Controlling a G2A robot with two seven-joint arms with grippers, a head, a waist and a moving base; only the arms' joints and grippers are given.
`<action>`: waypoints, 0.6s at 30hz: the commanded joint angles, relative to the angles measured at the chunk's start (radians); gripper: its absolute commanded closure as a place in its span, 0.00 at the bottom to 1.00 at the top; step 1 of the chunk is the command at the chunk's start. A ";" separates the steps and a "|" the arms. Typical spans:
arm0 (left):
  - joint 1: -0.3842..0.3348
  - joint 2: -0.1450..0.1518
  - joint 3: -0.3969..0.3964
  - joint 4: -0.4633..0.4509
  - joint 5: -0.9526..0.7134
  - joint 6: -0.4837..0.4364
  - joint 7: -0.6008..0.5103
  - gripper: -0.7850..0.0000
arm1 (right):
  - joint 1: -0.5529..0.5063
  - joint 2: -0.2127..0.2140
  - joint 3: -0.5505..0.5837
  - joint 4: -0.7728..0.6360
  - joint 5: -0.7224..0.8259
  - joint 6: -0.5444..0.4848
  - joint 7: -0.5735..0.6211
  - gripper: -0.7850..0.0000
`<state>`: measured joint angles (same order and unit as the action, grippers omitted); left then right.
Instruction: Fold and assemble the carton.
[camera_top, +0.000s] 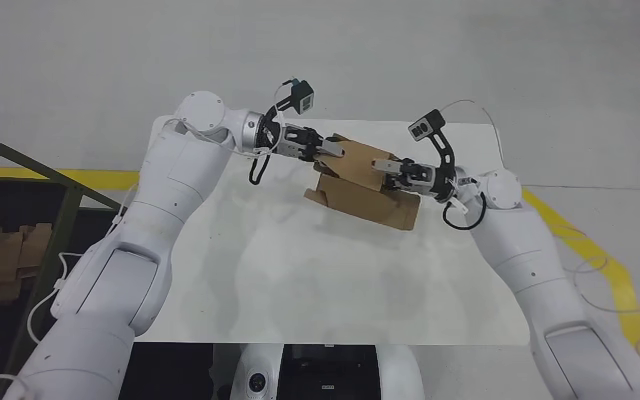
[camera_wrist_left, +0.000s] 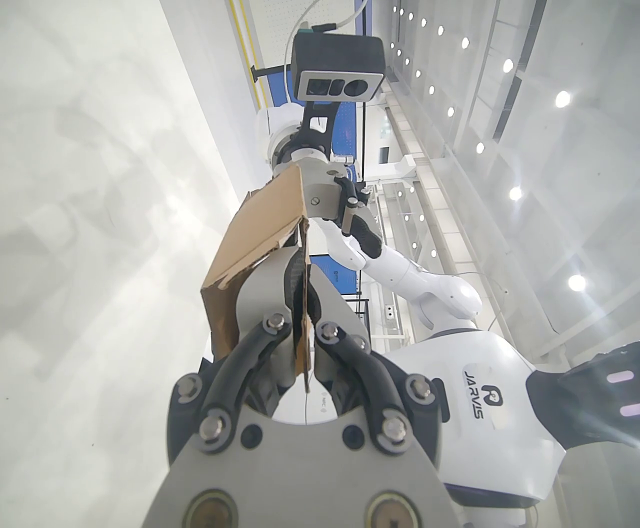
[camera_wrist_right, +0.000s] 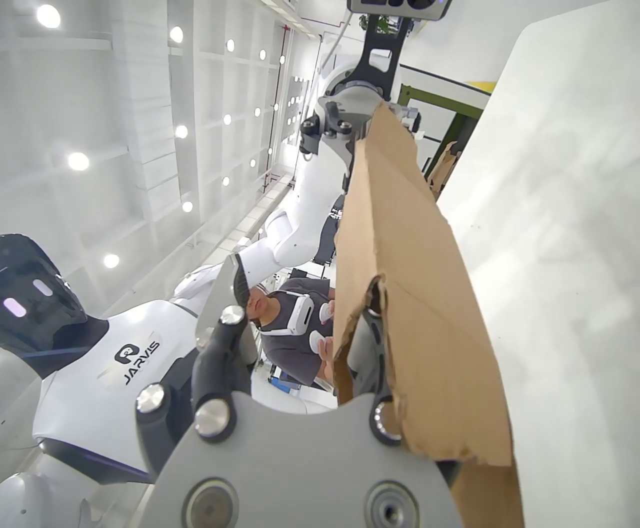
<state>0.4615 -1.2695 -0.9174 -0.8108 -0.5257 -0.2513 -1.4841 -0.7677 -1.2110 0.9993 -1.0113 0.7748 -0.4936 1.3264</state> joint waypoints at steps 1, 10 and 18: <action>-0.001 -0.001 0.001 -0.001 0.000 0.000 -0.001 1.00 | 0.003 -0.001 -0.001 0.005 -0.007 -0.002 -0.002 0.50; -0.002 -0.003 0.003 -0.002 0.001 0.002 -0.008 1.00 | 0.011 -0.008 -0.005 0.017 -0.060 -0.009 -0.041 0.62; -0.003 -0.004 0.001 0.003 0.001 0.000 -0.009 1.00 | 0.005 -0.008 0.004 0.006 -0.104 -0.007 -0.081 0.80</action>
<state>0.4583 -1.2736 -0.9163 -0.8089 -0.5256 -0.2515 -1.4921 -0.7624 -1.2195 1.0023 -1.0040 0.6755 -0.5005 1.2482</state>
